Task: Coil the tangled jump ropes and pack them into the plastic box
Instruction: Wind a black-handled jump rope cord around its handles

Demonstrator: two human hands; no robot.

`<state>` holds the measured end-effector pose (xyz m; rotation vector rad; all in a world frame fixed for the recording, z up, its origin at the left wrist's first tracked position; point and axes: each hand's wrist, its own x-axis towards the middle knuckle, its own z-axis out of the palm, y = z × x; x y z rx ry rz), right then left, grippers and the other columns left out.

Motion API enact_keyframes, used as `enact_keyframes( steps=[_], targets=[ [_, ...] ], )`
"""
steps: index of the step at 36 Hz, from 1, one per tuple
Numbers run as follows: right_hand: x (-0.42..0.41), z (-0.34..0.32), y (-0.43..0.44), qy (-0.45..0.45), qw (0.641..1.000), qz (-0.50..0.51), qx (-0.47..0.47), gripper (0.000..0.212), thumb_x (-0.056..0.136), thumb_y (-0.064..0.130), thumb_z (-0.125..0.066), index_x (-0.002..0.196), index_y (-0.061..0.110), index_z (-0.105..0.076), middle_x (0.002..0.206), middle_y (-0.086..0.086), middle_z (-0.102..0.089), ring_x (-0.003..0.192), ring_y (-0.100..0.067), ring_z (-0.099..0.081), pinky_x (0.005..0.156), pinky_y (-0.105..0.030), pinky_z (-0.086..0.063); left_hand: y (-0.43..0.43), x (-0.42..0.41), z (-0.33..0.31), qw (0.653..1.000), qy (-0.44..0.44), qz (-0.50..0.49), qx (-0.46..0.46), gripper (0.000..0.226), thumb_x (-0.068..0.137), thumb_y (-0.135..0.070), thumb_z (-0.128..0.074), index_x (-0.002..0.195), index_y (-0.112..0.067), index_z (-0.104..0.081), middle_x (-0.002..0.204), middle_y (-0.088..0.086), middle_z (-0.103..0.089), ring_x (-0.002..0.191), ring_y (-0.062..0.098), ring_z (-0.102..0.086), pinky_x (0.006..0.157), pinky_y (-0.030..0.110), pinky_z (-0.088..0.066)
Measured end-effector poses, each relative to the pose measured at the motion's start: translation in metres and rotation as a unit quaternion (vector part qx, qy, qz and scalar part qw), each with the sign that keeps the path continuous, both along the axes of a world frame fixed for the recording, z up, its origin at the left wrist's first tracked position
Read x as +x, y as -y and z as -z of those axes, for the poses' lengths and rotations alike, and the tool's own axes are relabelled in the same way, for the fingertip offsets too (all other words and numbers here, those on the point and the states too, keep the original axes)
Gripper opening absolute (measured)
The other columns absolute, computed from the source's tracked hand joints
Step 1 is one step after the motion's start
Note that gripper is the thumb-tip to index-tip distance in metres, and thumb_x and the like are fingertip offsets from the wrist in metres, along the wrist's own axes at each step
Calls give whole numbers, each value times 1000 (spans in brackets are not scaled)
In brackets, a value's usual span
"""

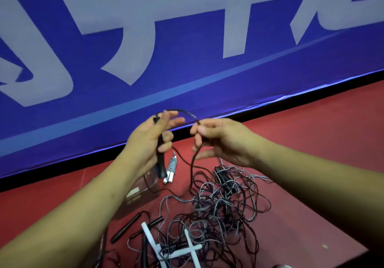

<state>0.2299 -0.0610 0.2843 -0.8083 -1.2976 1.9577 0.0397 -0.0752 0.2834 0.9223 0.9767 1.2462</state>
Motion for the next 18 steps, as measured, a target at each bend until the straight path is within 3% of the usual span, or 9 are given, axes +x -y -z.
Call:
enact_keyframes(
  steps=[2, 5, 6, 9, 11, 13, 16, 18],
  targets=[
    [1, -8, -5, -73, 996, 44, -30, 18, 102, 11, -42, 94, 11, -59, 70, -2, -62, 71, -17, -67, 71, -40, -59, 7, -1, 10, 990, -111, 83, -9, 42, 82, -35, -60, 116, -11, -62, 100, 10, -70, 50, 3, -37, 39, 14, -30],
    [3, -18, -12, -143, 980, 116, -78, 18, 103, 11, -42, 94, 11, -58, 68, -1, -65, 67, -18, -71, 63, -35, -60, 23, 5, 21, 920, -291, 264, -13, 24, 87, -22, -71, 110, -16, -70, 105, 7, -75, 68, 7, -60, 60, 17, -49],
    [5, -20, -15, -153, 974, 143, -83, 18, 103, 11, -42, 93, 11, -58, 67, -2, -66, 68, -19, -72, 60, -34, -60, 26, 7, 23, 908, -281, 310, -24, 20, 89, -23, -67, 106, -14, -71, 107, 10, -75, 69, 10, -59, 61, 17, -49],
    [13, -19, -22, -157, 961, 211, -82, 17, 104, 11, -42, 95, 8, -56, 68, -4, -67, 71, -21, -73, 59, -34, -60, 29, 11, 19, 931, -117, 328, -112, 30, 91, -30, -53, 94, -10, -75, 93, 22, -74, 52, 10, -37, 38, 14, -30],
    [19, -14, -25, -152, 951, 255, -91, 17, 104, 10, -42, 94, 7, -56, 69, -6, -66, 71, -22, -72, 61, -35, -61, 23, 8, 18, 934, -36, 327, -136, 32, 86, -38, -63, 85, -8, -75, 69, 17, -67, 46, 10, -35, 35, 14, -28],
    [26, -8, -30, -142, 937, 299, -111, 17, 104, 7, -40, 95, 5, -54, 74, -11, -63, 70, -24, -71, 59, -36, -60, 19, 6, 16, 930, 43, 345, -124, 40, 78, -43, -76, 84, -4, -71, 59, 9, -54, 49, 12, -31, 36, 16, -30],
    [31, 3, -37, -106, 922, 333, -170, 12, 103, 9, -42, 99, 1, -50, 87, -21, -61, 71, -30, -70, 53, -36, -59, 19, 6, 13, 936, 120, 312, -111, 31, 72, -26, -84, 87, -5, -67, 62, 4, -46, 53, 11, -30, 39, 16, -29],
    [30, 11, -33, -16, 942, 270, -198, 27, 103, 25, -45, 104, -2, -51, 97, -24, -62, 82, -32, -67, 61, -40, -60, 18, 10, 7, 954, 134, 254, -91, 27, 67, -13, -85, 85, -6, -65, 61, 2, -46, 48, 7, -35, 36, 14, -27]
  ],
)
